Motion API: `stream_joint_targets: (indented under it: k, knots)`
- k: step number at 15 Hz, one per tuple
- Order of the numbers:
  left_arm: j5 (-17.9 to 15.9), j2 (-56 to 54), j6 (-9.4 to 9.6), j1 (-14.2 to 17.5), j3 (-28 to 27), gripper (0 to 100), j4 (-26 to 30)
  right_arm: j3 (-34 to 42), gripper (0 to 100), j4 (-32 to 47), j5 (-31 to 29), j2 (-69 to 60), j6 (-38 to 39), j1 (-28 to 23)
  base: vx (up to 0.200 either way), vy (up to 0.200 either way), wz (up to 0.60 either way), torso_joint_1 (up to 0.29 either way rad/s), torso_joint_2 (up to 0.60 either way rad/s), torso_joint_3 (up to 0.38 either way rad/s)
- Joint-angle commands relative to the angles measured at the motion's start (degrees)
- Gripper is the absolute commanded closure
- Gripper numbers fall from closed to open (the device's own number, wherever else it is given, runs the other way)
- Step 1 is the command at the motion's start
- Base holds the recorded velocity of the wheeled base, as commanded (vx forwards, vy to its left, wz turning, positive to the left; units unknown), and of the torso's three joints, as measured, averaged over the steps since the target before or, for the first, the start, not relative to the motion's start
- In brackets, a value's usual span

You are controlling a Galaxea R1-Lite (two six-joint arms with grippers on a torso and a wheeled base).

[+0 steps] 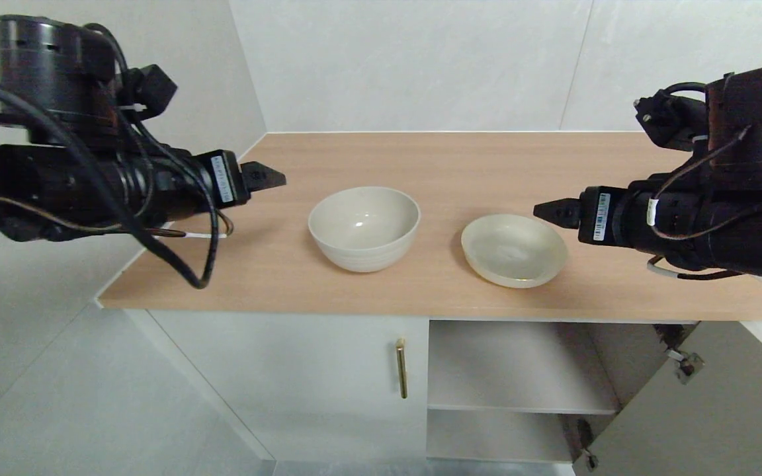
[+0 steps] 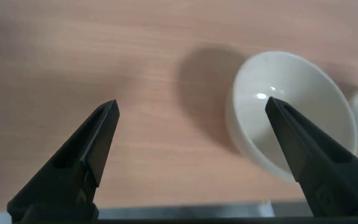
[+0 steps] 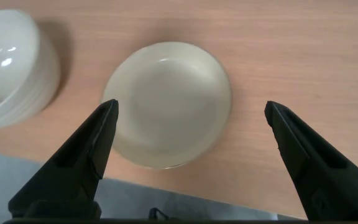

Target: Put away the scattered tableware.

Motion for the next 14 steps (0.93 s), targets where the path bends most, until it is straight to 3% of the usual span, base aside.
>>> stream_joint_targets:
  k: [1, 7, 11, 12, 14]
  knots:
    - [1.6, 4.3, -3.73, -5.5, -1.6, 0, -0.8, -0.4, 0, 0.0, -1.3, 1.1, 0.2, -0.1, 0.0, 0.0, 0.0, 0.0, 0.0, 0.0]
    - [4.9, 11.2, -4.26, -6.5, -3.6, 0, -1.4, -0.3, 0, -0.1, -1.8, 1.1, 0.2, 0.0, 0.0, 0.0, 0.0, 0.0, 0.0, 0.0]
    - [4.9, 12.3, -4.26, -6.5, -3.6, 0, -1.5, -0.2, 0, -0.1, -1.7, 1.1, 0.2, 0.0, 0.0, 0.0, 0.0, 0.0, 0.0, 0.0]
    - [4.9, 12.3, -4.26, -6.5, -3.6, 100, -1.5, -0.2, 0, -0.1, -1.8, 1.1, 0.2, 0.0, 0.0, 0.0, 0.0, 0.0, 0.0, 0.0]
    - [4.9, 11.7, -4.26, -6.5, -3.4, 100, -1.5, -0.2, 0, -0.1, -1.7, 1.2, 0.2, 0.0, 0.0, 0.0, 0.0, 0.0, 0.0, 0.0]
